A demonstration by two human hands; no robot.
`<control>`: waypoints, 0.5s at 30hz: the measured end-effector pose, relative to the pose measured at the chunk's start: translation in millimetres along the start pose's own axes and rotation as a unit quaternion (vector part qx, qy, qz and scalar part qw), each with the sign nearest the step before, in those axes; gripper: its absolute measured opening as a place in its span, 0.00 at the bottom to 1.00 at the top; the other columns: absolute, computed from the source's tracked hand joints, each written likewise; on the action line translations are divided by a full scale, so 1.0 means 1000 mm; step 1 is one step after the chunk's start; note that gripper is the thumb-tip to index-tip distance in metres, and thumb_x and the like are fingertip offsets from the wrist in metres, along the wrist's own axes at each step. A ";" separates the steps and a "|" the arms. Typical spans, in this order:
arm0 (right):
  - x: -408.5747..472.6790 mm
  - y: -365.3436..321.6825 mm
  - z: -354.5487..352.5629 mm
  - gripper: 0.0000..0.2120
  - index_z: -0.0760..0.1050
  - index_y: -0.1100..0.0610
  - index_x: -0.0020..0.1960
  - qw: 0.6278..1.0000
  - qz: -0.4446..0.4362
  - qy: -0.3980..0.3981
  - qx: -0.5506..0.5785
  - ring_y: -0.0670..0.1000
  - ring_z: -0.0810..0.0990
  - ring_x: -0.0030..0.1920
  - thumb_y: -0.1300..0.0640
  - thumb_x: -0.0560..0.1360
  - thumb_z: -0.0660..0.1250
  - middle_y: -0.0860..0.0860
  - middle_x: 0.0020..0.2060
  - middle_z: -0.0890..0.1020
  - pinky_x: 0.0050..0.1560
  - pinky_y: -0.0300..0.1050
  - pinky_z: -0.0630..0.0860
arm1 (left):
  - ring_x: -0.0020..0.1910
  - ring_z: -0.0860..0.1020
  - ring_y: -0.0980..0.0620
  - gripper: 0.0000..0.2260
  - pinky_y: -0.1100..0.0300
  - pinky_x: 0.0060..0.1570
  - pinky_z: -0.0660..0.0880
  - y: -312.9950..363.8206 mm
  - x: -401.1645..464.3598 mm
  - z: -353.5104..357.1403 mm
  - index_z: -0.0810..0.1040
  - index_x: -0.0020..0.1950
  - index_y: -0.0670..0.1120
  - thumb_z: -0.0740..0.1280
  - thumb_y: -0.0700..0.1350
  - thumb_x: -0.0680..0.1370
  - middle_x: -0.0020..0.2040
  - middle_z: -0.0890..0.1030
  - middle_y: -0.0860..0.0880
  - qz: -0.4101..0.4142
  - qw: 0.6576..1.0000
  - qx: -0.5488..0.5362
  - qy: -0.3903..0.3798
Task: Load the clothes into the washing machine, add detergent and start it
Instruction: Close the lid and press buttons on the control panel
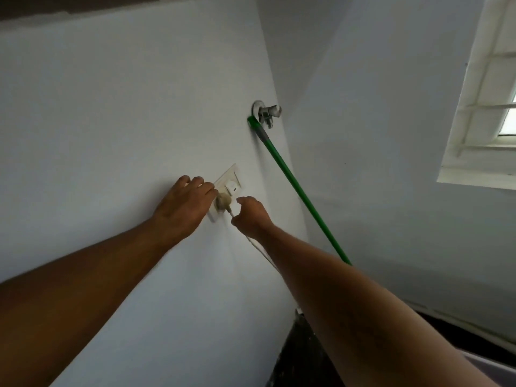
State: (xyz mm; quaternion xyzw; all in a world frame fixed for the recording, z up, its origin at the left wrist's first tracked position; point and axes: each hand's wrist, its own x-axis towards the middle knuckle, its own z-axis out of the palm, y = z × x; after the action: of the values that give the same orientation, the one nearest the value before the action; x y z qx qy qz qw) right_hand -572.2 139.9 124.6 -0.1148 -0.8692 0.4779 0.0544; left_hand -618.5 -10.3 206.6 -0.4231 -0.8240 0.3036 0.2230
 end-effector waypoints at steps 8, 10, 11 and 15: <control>0.040 -0.006 0.017 0.38 0.68 0.55 0.72 0.997 0.017 -0.011 0.072 0.57 0.74 0.67 0.62 0.64 0.77 0.53 0.67 0.76 0.65 0.52 0.74 | 0.72 0.68 0.45 0.27 0.49 0.69 0.62 -0.006 0.033 0.023 0.73 0.70 0.47 0.71 0.57 0.75 0.70 0.75 0.48 0.005 0.999 0.013 -0.040; 0.044 -0.006 0.021 0.37 0.67 0.55 0.73 0.996 0.016 -0.006 0.092 0.57 0.74 0.67 0.63 0.67 0.75 0.54 0.67 0.75 0.65 0.52 0.74 | 0.78 0.58 0.45 0.30 0.49 0.74 0.54 -0.006 0.038 0.026 0.65 0.76 0.47 0.68 0.57 0.77 0.77 0.65 0.49 0.000 0.997 0.023 -0.074; 0.045 -0.004 0.022 0.35 0.67 0.56 0.73 0.995 0.015 0.002 0.101 0.57 0.75 0.66 0.63 0.69 0.73 0.54 0.66 0.76 0.65 0.52 0.74 | 0.79 0.55 0.45 0.32 0.48 0.74 0.51 -0.006 0.040 0.029 0.62 0.78 0.47 0.68 0.57 0.77 0.79 0.62 0.49 0.000 0.996 0.025 -0.082; 0.050 0.003 0.029 0.29 0.67 0.54 0.72 0.995 -0.002 0.031 0.093 0.59 0.75 0.64 0.61 0.72 0.67 0.57 0.63 0.78 0.63 0.57 0.74 | 0.80 0.48 0.46 0.37 0.47 0.72 0.43 -0.009 0.041 0.039 0.55 0.80 0.48 0.68 0.56 0.77 0.81 0.55 0.51 0.005 0.995 0.034 -0.096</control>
State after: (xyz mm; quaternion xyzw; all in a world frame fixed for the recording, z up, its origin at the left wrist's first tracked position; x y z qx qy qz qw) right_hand -625.7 130.1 106.1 -0.1226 -0.8193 0.5524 0.0921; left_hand -670.7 7.7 189.6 -0.3884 -0.8288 0.3717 0.1551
